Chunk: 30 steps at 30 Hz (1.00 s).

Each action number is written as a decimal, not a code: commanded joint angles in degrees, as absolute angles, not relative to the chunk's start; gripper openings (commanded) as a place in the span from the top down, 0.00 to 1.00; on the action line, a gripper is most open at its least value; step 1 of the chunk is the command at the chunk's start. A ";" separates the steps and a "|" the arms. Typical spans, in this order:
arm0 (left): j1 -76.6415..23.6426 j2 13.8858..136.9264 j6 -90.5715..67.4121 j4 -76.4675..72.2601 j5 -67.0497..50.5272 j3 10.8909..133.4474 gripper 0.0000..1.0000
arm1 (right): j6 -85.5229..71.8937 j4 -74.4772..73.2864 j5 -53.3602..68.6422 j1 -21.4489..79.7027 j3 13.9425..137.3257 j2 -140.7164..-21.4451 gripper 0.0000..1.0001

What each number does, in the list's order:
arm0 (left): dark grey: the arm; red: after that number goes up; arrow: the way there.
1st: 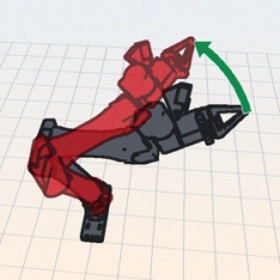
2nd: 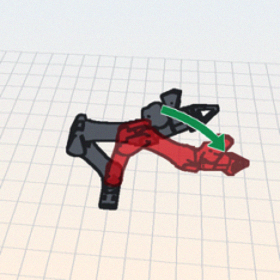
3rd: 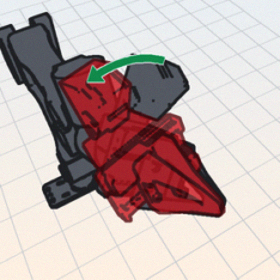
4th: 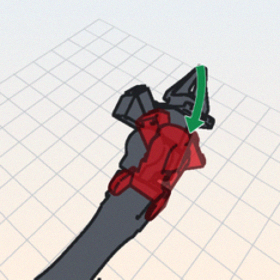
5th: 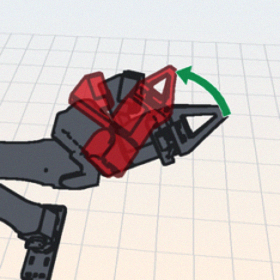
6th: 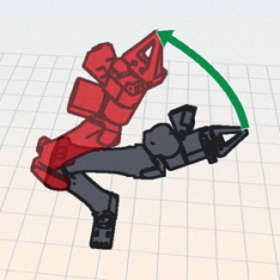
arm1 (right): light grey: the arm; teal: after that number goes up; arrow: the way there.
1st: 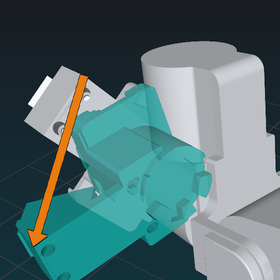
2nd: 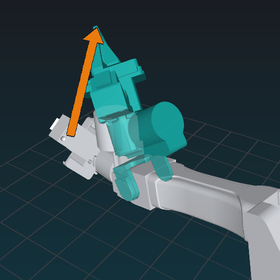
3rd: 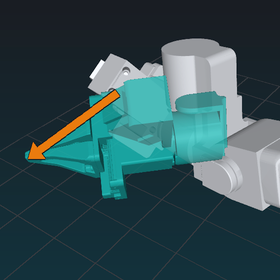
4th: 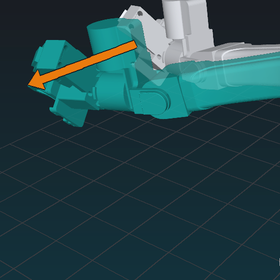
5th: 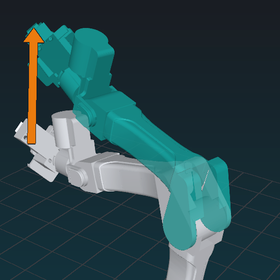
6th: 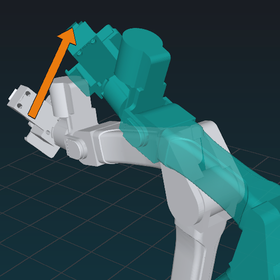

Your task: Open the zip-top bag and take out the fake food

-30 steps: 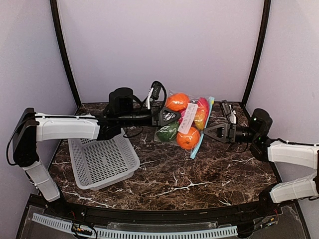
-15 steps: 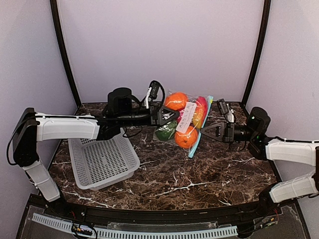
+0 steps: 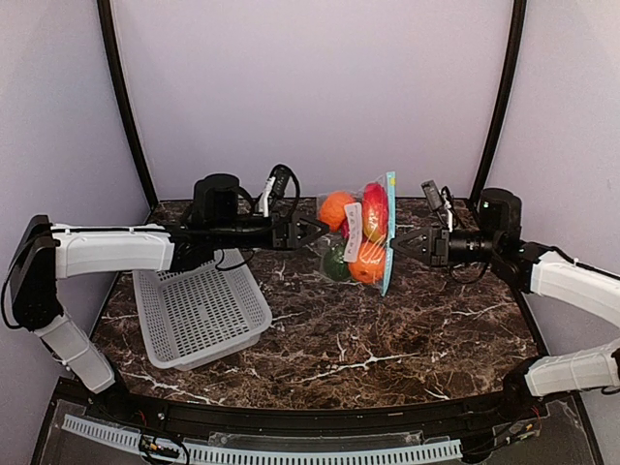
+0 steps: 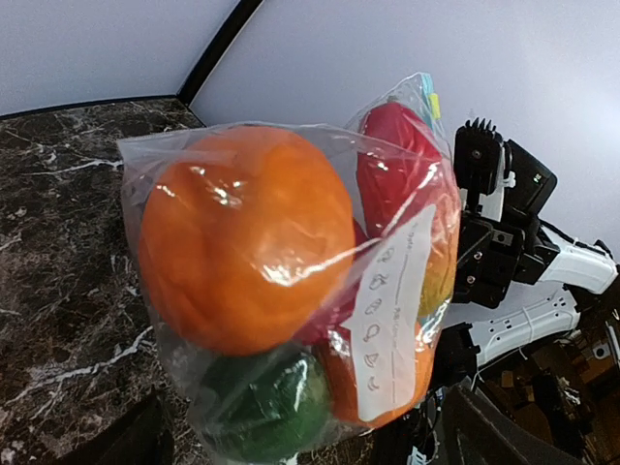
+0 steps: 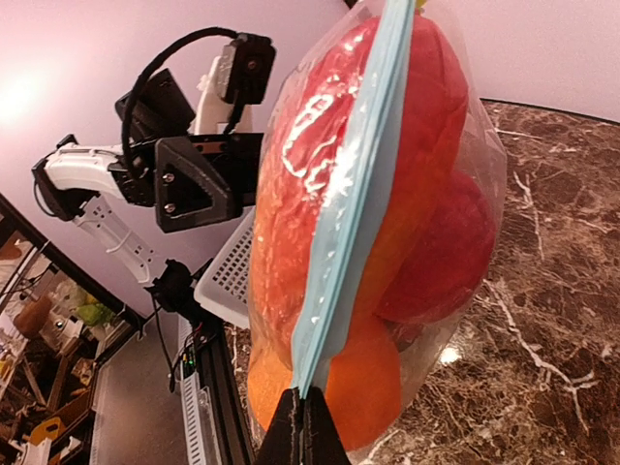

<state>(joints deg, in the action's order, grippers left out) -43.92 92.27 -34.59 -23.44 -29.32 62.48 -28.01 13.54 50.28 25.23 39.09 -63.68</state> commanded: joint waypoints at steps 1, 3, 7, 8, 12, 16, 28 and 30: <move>-42.82 86.08 -27.17 -16.84 -25.61 59.92 0.02 | -14.22 -4.26 41.28 25.54 43.87 -62.33 1.00; -42.76 84.03 -23.79 -16.49 -23.81 58.21 0.01 | -11.24 -7.97 39.72 25.58 44.91 -62.27 1.00; -42.80 79.99 -15.73 -17.32 -21.37 55.62 0.01 | -6.10 -13.03 38.48 25.81 46.26 -62.44 1.00; -42.76 78.60 -14.32 -17.67 -21.01 54.84 0.01 | -5.39 -14.07 38.55 25.96 46.64 -62.53 1.00; -42.80 75.68 -5.16 -16.82 -23.24 54.13 0.01 | -3.15 -16.52 38.88 28.55 48.36 -64.03 1.00; -42.80 75.01 2.43 -13.23 -25.58 55.73 0.01 | -0.36 -21.21 34.98 33.36 51.69 -66.58 1.00; -42.74 77.63 21.79 -5.51 -32.84 58.57 0.07 | 7.99 -31.47 20.81 45.28 61.32 -73.89 1.00; -42.75 78.54 24.69 -3.66 -35.69 59.72 0.10 | 8.93 -33.05 17.77 47.01 62.55 -75.29 1.00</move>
